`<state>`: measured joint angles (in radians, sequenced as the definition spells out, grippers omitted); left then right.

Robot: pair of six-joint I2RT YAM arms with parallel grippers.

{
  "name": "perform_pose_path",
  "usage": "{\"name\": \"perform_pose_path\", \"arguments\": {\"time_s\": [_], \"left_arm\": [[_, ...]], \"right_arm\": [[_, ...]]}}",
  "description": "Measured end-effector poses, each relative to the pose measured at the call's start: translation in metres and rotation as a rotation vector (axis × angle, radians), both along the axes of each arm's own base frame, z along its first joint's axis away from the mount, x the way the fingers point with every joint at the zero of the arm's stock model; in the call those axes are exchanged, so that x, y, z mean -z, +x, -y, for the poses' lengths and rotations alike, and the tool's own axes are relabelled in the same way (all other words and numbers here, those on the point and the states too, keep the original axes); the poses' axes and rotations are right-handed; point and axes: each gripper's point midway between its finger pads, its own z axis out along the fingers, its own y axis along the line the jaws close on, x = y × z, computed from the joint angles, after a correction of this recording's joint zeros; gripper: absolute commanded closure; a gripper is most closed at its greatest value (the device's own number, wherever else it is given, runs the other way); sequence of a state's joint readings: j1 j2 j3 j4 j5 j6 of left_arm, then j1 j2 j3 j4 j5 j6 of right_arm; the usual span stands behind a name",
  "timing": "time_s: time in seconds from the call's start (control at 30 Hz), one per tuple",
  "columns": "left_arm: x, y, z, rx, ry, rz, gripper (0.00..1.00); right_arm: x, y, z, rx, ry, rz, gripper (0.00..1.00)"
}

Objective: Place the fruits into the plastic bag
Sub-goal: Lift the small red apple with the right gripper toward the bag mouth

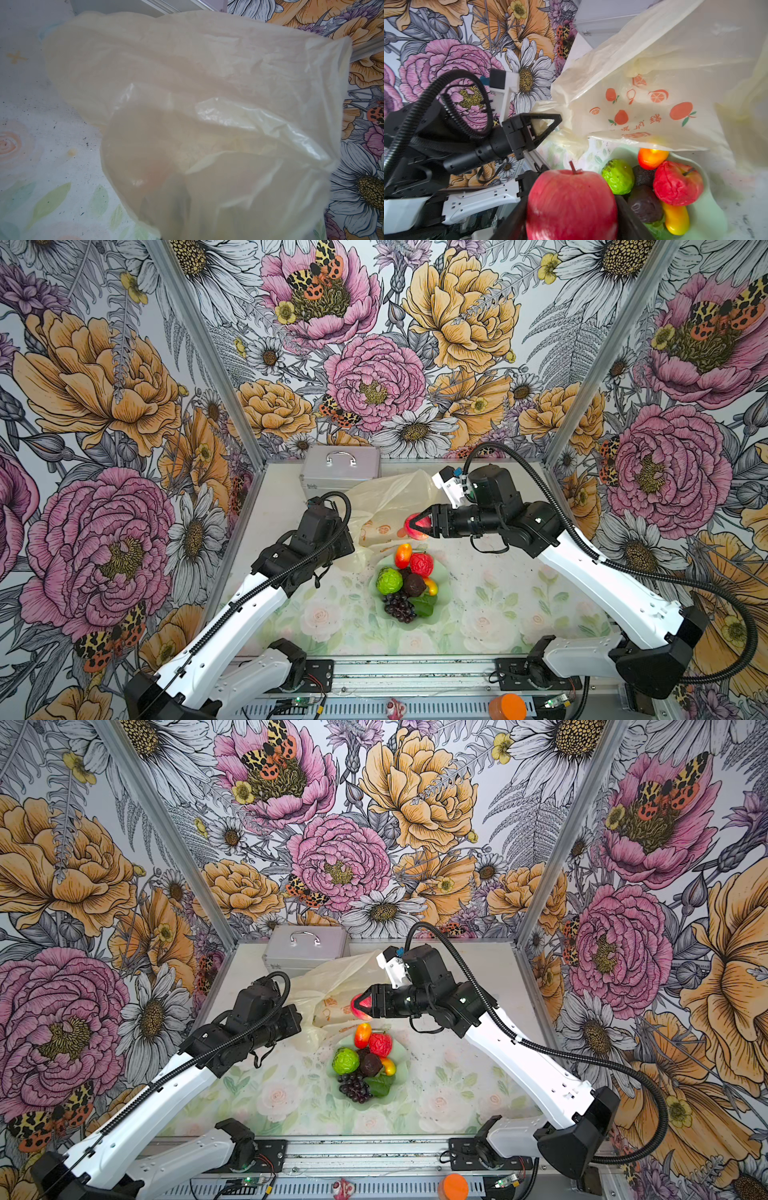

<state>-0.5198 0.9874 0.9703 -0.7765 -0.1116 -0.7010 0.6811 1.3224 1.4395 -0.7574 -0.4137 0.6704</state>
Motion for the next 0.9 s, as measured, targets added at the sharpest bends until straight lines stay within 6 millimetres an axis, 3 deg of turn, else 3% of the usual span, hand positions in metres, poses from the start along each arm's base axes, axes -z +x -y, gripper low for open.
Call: {"name": "perform_pose_path", "arguments": {"time_s": [0.37, 0.63, 0.9], "left_arm": [[-0.005, 0.002, 0.001, 0.001, -0.011, 0.02, 1.0], [-0.003, 0.003, 0.002, 0.001, -0.007, 0.014, 1.0], [0.002, 0.006, 0.003, 0.001, -0.001, 0.002, 1.0]], "right_arm": [[0.054, 0.051, -0.004, 0.104, -0.188, 0.017, 0.55], [0.088, 0.094, -0.036, 0.092, -0.237, 0.001, 0.55], [0.131, 0.124, -0.068, 0.073, -0.24, -0.054, 0.52]]}}
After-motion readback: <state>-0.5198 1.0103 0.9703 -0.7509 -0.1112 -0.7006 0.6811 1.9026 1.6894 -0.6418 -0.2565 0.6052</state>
